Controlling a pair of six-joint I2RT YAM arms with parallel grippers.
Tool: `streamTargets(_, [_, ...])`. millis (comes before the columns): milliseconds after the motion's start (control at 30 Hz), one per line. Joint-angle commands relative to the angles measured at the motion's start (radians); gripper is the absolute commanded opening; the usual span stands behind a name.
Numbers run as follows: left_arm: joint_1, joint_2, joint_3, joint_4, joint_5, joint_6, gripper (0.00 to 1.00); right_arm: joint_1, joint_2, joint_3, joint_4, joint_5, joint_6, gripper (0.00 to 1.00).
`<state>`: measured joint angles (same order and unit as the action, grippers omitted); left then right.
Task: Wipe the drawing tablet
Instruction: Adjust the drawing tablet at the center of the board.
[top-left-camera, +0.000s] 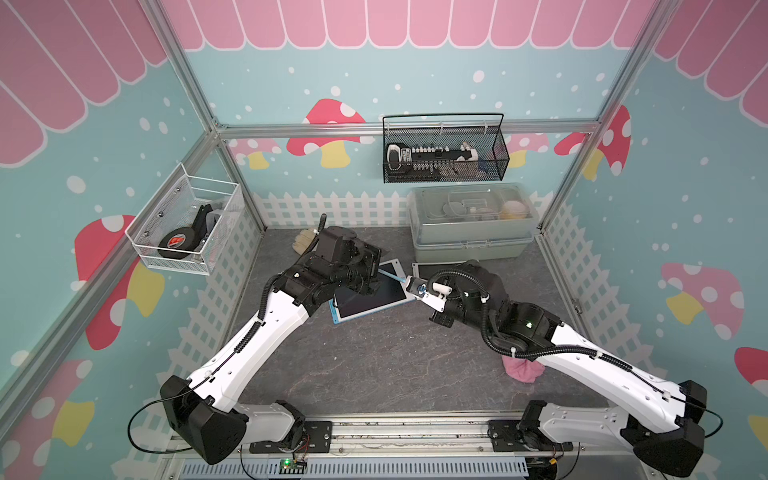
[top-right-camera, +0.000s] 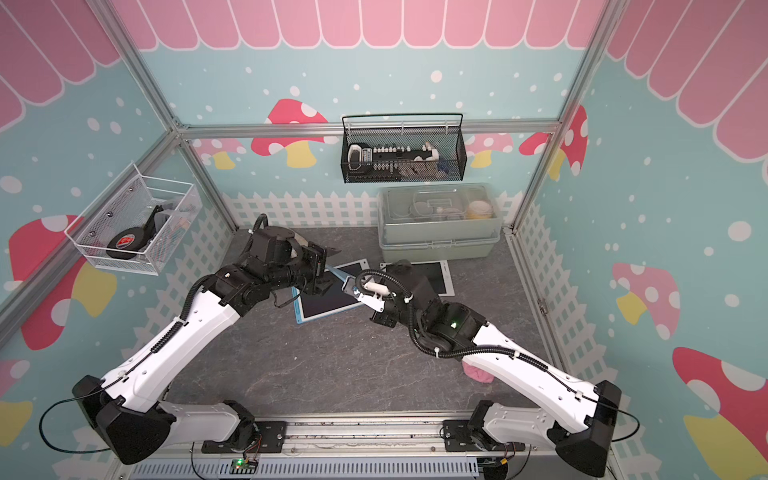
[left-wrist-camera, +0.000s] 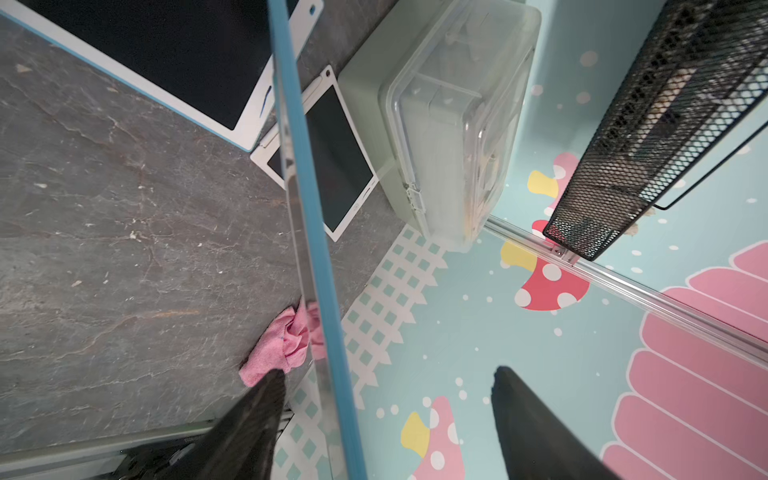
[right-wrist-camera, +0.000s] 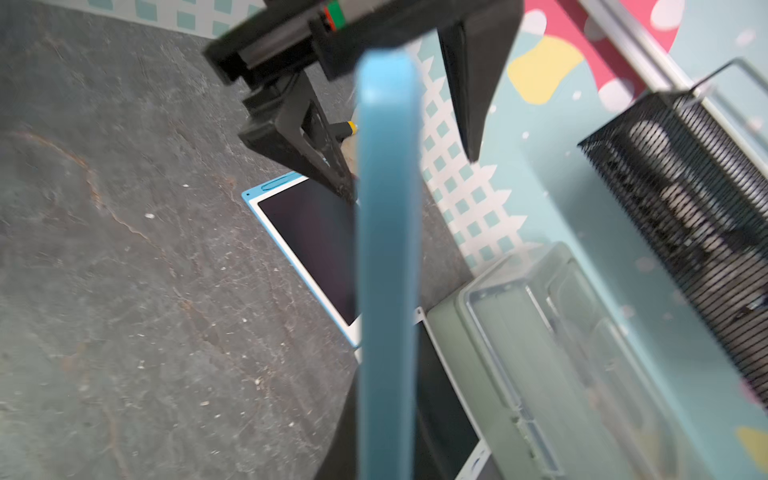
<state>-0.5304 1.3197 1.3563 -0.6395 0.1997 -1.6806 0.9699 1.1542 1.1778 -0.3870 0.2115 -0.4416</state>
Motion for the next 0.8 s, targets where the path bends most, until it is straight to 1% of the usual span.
streamTargets(0, [0.001, -0.039, -0.054, -0.007, 0.029, -0.052, 0.73, 0.069, -0.018, -0.030, 0.201, 0.171, -0.229, 0.00])
streamTargets(67, [0.003, -0.051, -0.075, 0.018, 0.030, -0.057, 0.67, 0.113, -0.006, -0.050, 0.260, 0.227, -0.308, 0.00])
streamTargets(133, [0.006, -0.057, -0.087, 0.034, 0.036, -0.059, 0.59, 0.137, 0.003, -0.062, 0.303, 0.254, -0.349, 0.00])
streamTargets(200, [0.006, -0.068, -0.100, 0.056, 0.026, -0.059, 0.43, 0.155, 0.007, -0.072, 0.343, 0.268, -0.377, 0.00])
streamTargets(267, [0.006, -0.082, -0.118, 0.110, 0.015, -0.060, 0.29, 0.163, 0.014, -0.081, 0.371, 0.280, -0.398, 0.00])
streamTargets(333, [0.009, -0.095, -0.133, 0.153, 0.009, -0.063, 0.08, 0.168, 0.021, -0.086, 0.388, 0.296, -0.414, 0.00])
streamTargets(367, [0.011, -0.101, -0.136, 0.168, -0.003, -0.060, 0.00, 0.168, 0.025, -0.084, 0.392, 0.306, -0.413, 0.01])
streamTargets(400, [0.015, -0.110, -0.141, 0.188, -0.016, -0.057, 0.00, 0.170, 0.030, -0.074, 0.392, 0.320, -0.405, 0.13])
streamTargets(433, [0.019, -0.116, -0.148, 0.209, -0.022, -0.058, 0.00, 0.170, 0.031, -0.061, 0.393, 0.339, -0.389, 0.29])
streamTargets(467, [0.028, -0.123, -0.158, 0.247, -0.027, -0.060, 0.00, 0.170, 0.031, -0.042, 0.388, 0.363, -0.368, 0.48])
streamTargets(500, [0.041, -0.128, -0.168, 0.287, -0.031, -0.058, 0.00, 0.169, 0.028, -0.022, 0.392, 0.397, -0.348, 0.64])
streamTargets(533, [0.052, -0.131, -0.169, 0.308, -0.035, -0.054, 0.00, 0.169, 0.022, 0.000, 0.394, 0.426, -0.332, 0.72])
streamTargets(567, [0.069, -0.130, -0.162, 0.321, -0.034, -0.045, 0.00, 0.168, 0.012, 0.028, 0.381, 0.450, -0.310, 0.76])
streamTargets(633, [0.104, -0.122, -0.148, 0.355, -0.027, -0.013, 0.00, 0.167, -0.013, 0.085, 0.349, 0.487, -0.259, 0.81])
streamTargets(733, [0.151, -0.117, -0.147, 0.462, -0.035, 0.021, 0.00, 0.151, -0.047, 0.195, 0.221, 0.494, -0.059, 0.83])
streamTargets(767, [0.162, -0.119, -0.149, 0.495, -0.042, 0.034, 0.00, 0.145, -0.061, 0.225, 0.182, 0.502, 0.040, 0.83])
